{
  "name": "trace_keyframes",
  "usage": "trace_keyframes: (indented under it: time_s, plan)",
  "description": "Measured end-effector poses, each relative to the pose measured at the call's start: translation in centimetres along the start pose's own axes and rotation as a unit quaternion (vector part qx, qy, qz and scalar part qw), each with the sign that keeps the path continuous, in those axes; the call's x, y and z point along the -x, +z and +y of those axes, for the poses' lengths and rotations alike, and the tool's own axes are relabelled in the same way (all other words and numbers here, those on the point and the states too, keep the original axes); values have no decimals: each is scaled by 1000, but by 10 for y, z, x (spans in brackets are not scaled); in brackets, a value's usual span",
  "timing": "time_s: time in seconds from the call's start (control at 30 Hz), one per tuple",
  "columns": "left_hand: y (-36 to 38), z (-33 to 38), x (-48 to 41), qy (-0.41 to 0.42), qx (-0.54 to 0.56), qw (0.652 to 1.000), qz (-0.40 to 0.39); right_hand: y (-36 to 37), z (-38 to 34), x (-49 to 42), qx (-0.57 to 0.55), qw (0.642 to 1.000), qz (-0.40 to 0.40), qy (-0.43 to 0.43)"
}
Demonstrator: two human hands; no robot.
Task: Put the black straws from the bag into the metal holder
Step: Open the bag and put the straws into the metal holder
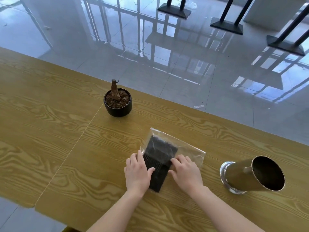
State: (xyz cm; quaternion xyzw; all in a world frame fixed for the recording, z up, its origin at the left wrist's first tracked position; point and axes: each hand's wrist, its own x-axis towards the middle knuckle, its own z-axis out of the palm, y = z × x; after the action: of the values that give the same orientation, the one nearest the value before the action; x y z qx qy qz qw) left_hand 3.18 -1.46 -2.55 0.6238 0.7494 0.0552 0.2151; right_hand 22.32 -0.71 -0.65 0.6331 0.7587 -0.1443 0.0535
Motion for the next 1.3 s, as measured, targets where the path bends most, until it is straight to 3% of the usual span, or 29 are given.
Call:
trace_keyframes:
  time_s: [0.17, 0.53, 0.7, 0.9, 1.3]
  plan:
    - [-15, 16, -22, -100, 34, 992, -64, 2, 3, -3, -29, 1000, -7, 10]
    - [-19, 15, -16, -77, 242, 960, -115, 1, 9, 1, -78, 997, 27, 3]
    - [-26, 12, -15, -104, 415, 886, -178, -11, 7, 3, -102, 991, 78, -23]
    - [-49, 19, -1, -55, 547, 812, -193, -45, -7, 5, -97, 963, 221, -119]
    - [-93, 60, 16, 81, 524, 834, -153, -96, -32, 0, -67, 930, 325, -157]
